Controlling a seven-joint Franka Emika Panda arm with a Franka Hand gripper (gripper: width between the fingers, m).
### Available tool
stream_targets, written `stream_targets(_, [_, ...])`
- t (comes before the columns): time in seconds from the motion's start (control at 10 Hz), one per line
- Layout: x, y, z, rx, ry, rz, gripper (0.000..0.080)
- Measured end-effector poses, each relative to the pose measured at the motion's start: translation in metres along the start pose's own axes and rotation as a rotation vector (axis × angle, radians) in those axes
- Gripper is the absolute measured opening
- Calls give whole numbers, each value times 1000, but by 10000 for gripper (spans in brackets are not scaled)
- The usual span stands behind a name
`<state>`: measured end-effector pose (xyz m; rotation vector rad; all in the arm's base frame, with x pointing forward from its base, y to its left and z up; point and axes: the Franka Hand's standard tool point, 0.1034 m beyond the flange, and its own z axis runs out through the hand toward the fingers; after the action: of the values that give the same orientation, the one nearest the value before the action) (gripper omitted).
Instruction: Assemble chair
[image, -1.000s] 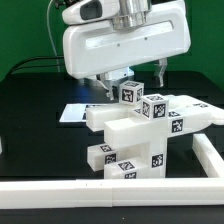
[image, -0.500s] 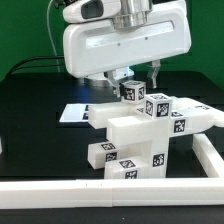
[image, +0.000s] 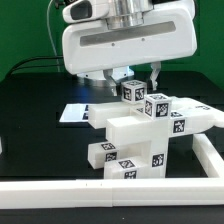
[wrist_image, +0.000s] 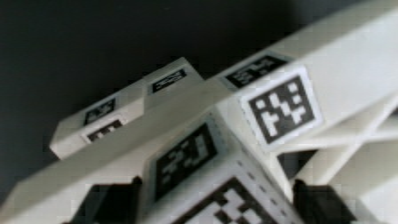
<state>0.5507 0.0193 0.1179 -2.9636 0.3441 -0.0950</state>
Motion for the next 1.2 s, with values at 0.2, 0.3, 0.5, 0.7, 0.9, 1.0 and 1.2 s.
stream_targets(0.2, [2,7,0,-1,11,235,396])
stream_targets(0.3, [3,8,0,-2,11,324,396])
stream_targets(0.5, [4,9,0,17,41,438,396])
stream_targets(0.7, [4,9,1,16,40,431,473])
stream_targets(0.9, [3,8,1,11,36,359,587])
stream_targets(1.0, [3,6,0,2,23,225,638])
stream_targets(1.2, [2,3,1,-16,-9,-48,646])
